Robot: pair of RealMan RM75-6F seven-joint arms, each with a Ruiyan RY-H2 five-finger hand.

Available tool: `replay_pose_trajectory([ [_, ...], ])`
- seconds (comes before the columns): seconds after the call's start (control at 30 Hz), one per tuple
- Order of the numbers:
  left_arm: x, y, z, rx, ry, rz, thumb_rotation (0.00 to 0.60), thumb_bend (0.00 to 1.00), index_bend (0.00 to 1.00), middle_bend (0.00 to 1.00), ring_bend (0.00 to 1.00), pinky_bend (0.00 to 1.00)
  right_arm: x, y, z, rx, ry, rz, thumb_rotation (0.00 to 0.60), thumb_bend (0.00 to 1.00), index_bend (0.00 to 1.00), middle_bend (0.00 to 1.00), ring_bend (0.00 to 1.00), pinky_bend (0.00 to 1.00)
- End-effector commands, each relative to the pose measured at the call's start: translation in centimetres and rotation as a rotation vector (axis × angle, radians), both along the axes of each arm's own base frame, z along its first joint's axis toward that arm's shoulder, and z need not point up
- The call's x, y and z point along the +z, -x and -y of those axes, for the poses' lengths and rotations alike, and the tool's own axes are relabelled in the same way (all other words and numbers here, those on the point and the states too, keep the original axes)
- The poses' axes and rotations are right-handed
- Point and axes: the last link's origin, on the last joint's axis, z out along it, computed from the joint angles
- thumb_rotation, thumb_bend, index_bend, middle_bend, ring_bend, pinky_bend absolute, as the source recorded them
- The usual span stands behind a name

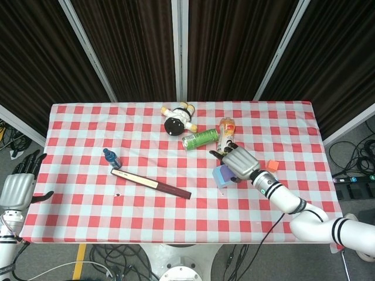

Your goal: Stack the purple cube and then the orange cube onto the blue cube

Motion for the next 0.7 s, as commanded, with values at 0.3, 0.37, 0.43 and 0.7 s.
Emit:
replay_pose_trajectory([
  [0.3, 0.0, 0.0, -0.1, -0.004, -0.006, -0.012, 0.6, 0.0, 0.11, 0.09, 0.08, 0.2, 0.2, -0.1, 0.2, 0.002, 0.012, 0.006, 0.6, 0.0, 0.05, 0.19, 0.01, 0.15],
  [0.37, 0.0, 0.0, -0.1, -0.005, -0.008, -0.01, 0.6, 0.0, 0.11, 0.09, 0.08, 0.2, 0.4, -0.1, 0.1, 0.003, 0.015, 0.01, 0.6, 0.0, 0.04, 0.19, 0.01, 0.15],
  [0.43, 0.1, -0.1, -0.1, -0.008, -0.01, -0.007, 0.6, 0.0, 0.11, 0.09, 0.08, 0.2, 0.9, -0.2, -0.1, 0.004, 0.028, 0.028, 0.6, 0.0, 0.04, 0.19, 0.01, 0.15],
  [0.7, 0.2, -0.6, -0.3, -0.026, -0.007, 0.005, 0.6, 0.0, 0.11, 0.09, 0.08, 0.2, 7.2, 3.2, -1.5, -0.114, 0.262, 0.101, 0.6, 0.0, 0.04, 0.27, 0.06, 0.15],
])
